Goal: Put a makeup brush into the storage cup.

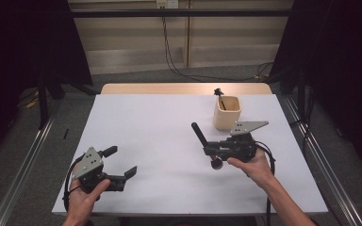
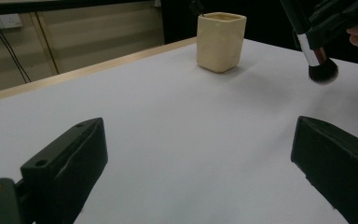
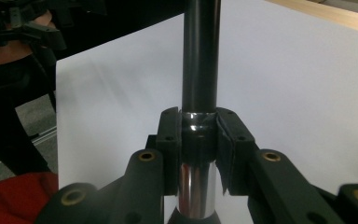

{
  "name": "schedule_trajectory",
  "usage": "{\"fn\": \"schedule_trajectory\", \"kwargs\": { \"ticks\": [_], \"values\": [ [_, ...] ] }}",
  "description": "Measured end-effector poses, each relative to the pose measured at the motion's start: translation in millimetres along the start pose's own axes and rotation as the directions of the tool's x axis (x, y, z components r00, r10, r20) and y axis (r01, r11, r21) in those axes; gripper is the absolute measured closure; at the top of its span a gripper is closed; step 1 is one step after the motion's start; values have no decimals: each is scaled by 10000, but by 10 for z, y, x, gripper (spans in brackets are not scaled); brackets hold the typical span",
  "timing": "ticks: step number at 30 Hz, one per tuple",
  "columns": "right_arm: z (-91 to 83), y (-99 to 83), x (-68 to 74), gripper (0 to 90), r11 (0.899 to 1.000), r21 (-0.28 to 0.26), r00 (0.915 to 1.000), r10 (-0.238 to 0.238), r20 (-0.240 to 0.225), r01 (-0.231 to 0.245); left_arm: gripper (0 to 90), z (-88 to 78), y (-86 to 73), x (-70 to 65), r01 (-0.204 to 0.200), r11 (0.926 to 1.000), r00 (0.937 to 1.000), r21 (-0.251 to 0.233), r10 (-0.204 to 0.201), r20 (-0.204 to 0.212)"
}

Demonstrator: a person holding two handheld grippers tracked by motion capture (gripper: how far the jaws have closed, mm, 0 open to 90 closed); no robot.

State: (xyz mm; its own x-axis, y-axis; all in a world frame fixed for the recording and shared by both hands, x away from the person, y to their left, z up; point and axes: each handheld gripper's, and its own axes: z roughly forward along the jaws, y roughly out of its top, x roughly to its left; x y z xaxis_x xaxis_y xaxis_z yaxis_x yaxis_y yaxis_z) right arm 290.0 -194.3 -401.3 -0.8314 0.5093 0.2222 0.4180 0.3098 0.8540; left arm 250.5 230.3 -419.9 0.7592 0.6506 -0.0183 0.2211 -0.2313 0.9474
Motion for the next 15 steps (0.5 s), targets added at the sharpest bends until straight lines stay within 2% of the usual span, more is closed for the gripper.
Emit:
{"fn": "schedule_trajectory", "kwargs": {
  "ticks": [9, 11, 15],
  "values": [
    [140, 74, 58, 732, 9986, 402, 9981, -309, -541, 331, 37, 154, 66, -46, -76, 9997, 9984, 235, 63, 560],
    [170, 85, 80, 732, 9977, 515, 9969, -415, -664, 450, 38, 195, 93, -62, -2, 9995, 9960, 327, -27, 891],
    [235, 121, 118, 732, 9949, 707, 9935, -659, -929, 726, 37, 261, 150, -104, -228, 9995, 9948, 238, 203, 999]
  ]
}}
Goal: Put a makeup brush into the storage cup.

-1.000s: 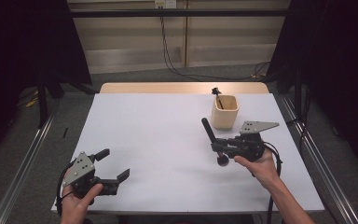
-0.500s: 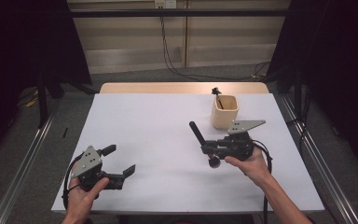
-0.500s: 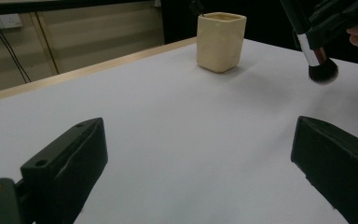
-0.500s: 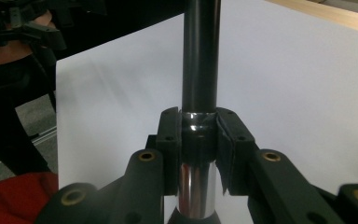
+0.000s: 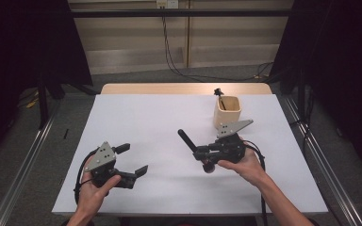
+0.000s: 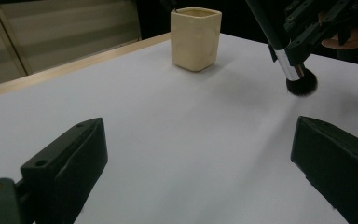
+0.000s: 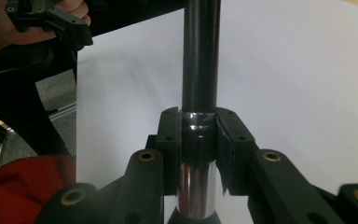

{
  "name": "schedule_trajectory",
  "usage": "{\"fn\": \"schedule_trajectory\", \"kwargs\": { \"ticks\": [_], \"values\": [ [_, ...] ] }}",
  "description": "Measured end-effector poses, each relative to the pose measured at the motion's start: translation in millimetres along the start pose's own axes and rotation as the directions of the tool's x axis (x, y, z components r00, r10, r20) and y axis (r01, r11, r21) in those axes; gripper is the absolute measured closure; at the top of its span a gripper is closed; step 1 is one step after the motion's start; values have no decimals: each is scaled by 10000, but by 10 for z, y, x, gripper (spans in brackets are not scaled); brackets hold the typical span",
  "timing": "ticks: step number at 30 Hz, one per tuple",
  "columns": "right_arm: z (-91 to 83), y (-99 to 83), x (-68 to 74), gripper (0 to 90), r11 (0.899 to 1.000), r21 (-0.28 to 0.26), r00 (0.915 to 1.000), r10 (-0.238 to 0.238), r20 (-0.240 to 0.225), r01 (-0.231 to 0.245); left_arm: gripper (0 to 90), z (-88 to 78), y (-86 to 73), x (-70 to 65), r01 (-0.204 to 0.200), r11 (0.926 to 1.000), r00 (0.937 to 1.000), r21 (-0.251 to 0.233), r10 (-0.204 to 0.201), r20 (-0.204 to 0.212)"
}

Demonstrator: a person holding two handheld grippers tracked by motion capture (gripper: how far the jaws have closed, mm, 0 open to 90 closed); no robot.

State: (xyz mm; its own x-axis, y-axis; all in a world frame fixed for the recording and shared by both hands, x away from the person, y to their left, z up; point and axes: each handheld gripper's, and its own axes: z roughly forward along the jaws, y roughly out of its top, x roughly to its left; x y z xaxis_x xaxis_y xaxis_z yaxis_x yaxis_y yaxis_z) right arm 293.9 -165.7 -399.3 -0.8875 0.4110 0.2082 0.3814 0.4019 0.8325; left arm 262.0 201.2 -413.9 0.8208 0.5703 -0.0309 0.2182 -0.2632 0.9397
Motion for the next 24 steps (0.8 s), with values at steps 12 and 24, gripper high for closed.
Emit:
{"fn": "schedule_trajectory", "kwargs": {
  "ticks": [12, 24],
  "values": [
    [114, 95, 66, 732, 9976, 531, 9980, -418, -470, 443, 37, 144, 154, -51, -163, 9997, 9983, 154, 154, 570],
    [157, 168, 63, 732, 9819, 1649, 9941, -820, -707, 927, 37, 241, 208, -90, -362, 9972, 9921, 655, 280, 1227]
  ]
}}
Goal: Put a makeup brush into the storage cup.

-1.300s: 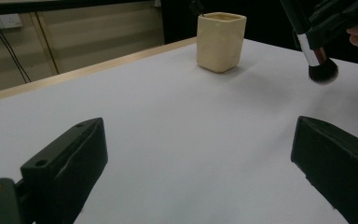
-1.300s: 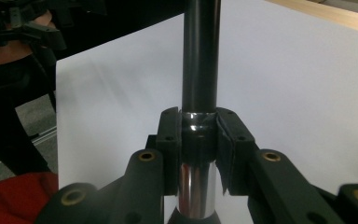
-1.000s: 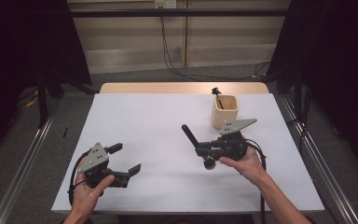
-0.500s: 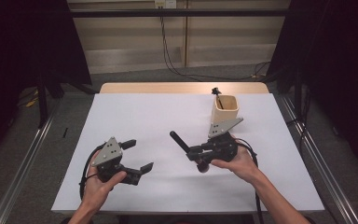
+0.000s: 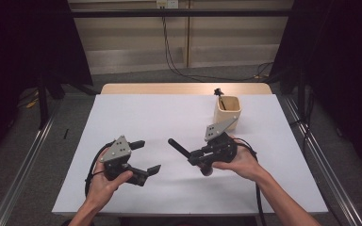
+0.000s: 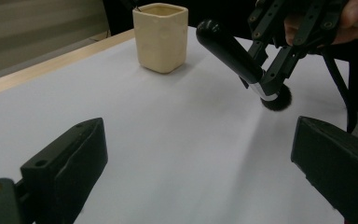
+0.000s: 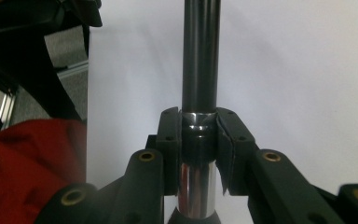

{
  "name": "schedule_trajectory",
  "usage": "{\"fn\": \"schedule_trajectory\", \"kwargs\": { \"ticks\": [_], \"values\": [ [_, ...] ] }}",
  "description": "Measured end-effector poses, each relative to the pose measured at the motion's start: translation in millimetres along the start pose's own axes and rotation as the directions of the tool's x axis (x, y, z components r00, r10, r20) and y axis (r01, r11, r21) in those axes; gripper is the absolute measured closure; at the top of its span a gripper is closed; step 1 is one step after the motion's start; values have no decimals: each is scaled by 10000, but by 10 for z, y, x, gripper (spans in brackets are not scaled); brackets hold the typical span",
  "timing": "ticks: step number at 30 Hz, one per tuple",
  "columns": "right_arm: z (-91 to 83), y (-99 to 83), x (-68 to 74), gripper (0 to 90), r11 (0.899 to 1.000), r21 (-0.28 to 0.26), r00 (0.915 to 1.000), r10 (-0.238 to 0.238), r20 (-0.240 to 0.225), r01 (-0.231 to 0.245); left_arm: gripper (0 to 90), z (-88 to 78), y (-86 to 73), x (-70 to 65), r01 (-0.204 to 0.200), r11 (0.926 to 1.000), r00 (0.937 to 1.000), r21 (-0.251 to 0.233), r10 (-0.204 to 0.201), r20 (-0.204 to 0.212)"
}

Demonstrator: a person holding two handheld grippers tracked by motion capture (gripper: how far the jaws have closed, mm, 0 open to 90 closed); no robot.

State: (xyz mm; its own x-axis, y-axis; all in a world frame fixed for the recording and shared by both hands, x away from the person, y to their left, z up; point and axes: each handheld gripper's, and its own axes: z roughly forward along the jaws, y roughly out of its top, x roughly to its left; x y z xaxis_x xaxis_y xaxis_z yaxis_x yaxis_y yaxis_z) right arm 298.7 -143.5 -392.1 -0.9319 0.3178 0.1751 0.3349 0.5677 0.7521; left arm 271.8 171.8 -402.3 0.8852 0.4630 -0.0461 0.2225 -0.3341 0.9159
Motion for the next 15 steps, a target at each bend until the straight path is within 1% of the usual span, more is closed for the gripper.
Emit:
{"fn": "schedule_trajectory", "kwargs": {
  "ticks": [4, 7, 10, 13, 15],
  "values": [
    [11, 42, 5, 732, 9987, 469, 9998, -185, -18, 186, 37, -2, -4, -10, -47, 9998, 10000, 217, 46, 76],
    [19, 62, 4, 732, 9961, 821, 9995, -319, -68, 323, 37, -5, 11, -14, -312, 9984, 9994, 466, 306, 130],
    [26, 89, 10, 732, 9927, 1107, 9988, -472, -159, 487, 37, 3, 30, -22, -404, 9978, 9988, 530, 387, 315],
    [49, 118, 25, 732, 9873, 1443, 9976, -638, -278, 672, 37, 16, 49, -23, -473, 9966, 9982, 676, 447, 395],
    [81, 133, 32, 732, 9812, 1741, 9964, -780, -340, 828, 37, 29, 61, -22, -537, 9955, 9978, 778, 504, 438]
  ]
}}
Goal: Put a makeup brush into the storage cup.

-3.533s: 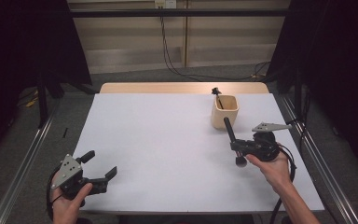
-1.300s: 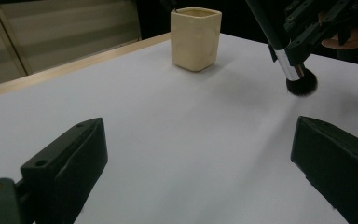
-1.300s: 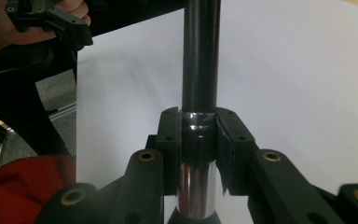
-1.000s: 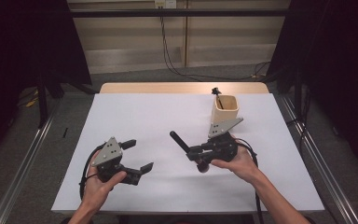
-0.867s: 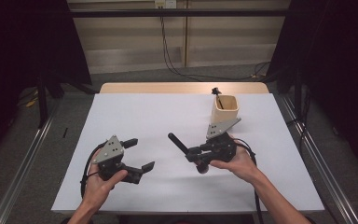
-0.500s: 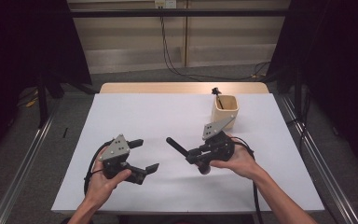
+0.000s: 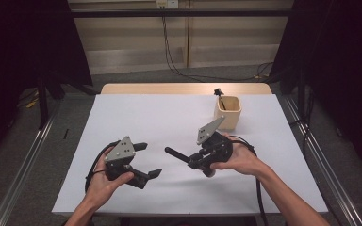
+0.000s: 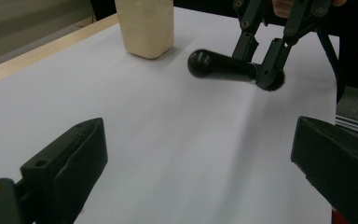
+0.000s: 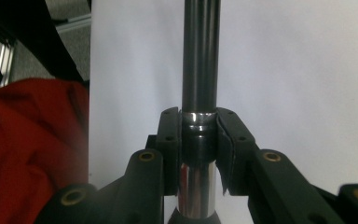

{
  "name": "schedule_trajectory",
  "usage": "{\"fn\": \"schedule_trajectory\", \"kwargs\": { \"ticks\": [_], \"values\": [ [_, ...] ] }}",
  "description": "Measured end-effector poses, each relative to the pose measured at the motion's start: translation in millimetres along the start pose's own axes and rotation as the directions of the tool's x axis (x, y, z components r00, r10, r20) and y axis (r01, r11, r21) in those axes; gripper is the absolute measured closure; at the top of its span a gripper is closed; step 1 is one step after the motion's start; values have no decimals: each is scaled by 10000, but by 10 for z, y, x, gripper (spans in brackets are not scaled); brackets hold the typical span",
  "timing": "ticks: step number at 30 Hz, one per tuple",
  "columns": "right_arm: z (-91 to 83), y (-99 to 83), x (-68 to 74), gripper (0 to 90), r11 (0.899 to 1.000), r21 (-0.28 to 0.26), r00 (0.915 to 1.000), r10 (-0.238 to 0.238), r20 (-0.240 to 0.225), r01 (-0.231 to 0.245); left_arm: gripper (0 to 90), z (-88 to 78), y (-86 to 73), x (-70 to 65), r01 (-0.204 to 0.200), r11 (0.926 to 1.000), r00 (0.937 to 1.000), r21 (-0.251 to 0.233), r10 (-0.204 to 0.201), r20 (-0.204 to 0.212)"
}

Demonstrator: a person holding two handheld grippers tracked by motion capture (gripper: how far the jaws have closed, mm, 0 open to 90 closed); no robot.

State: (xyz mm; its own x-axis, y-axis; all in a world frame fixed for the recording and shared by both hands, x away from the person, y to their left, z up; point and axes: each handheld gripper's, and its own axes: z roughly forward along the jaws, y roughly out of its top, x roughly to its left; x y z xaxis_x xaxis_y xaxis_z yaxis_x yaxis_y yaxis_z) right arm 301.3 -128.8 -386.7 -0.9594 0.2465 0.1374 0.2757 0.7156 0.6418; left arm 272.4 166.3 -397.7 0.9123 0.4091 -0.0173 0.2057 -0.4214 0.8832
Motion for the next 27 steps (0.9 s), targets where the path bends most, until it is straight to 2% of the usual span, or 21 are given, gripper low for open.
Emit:
{"fn": "schedule_trajectory", "kwargs": {
  "ticks": [4, 7, 12, 14, 16, 18, 20, 22, 25, 27],
  "values": [
    [37, 35, 9, 732, 9988, 434, 9997, -225, -124, 230, 37, 18, 37, 4, -82, 9998, 9999, 196, 80, 95],
    [55, 57, 21, 732, 9968, 716, 9991, -327, -265, 345, 56, 44, 62, 4, -177, 9982, 9993, 571, 158, 331],
    [81, 97, 22, 732, 9895, 1304, 9979, -596, -251, 623, 56, 97, 79, 1, -417, 9942, 9979, 996, 364, 539],
    [86, 107, 26, 732, 9865, 1528, 9981, -554, -268, 589, 51, 118, 85, -2, -480, 9914, 9969, 1215, 400, 681],
    [103, 119, 22, 731, 9813, 1773, 9970, -706, -315, 751, 51, 133, 95, -3, -525, 9896, 9964, 1336, 430, 734],
    [122, 135, 28, 732, 9749, 2093, 9968, -702, -375, 765, 61, 141, 114, -7, -678, 9850, 9942, 1589, 535, 929],
    [134, 145, 27, 732, 9682, 2362, 9963, -751, -423, 830, 53, 146, 137, -19, -789, 9816, 9936, 1741, 632, 937],
    [145, 154, 29, 732, 9611, 2609, 9954, -798, -533, 910, 56, 152, 148, -17, -728, 9820, 9936, 1744, 561, 984],
    [159, 169, 25, 732, 9537, 2858, 9952, -828, -513, 940, 68, 181, 157, -3, -719, 9752, 9927, 2092, 497, 1097],
    [165, 182, 11, 731, 9466, 3061, 9945, -879, -568, 1012, 72, 213, 155, 3, -825, 9671, 9909, 2408, 537, 1237]
  ]
}}
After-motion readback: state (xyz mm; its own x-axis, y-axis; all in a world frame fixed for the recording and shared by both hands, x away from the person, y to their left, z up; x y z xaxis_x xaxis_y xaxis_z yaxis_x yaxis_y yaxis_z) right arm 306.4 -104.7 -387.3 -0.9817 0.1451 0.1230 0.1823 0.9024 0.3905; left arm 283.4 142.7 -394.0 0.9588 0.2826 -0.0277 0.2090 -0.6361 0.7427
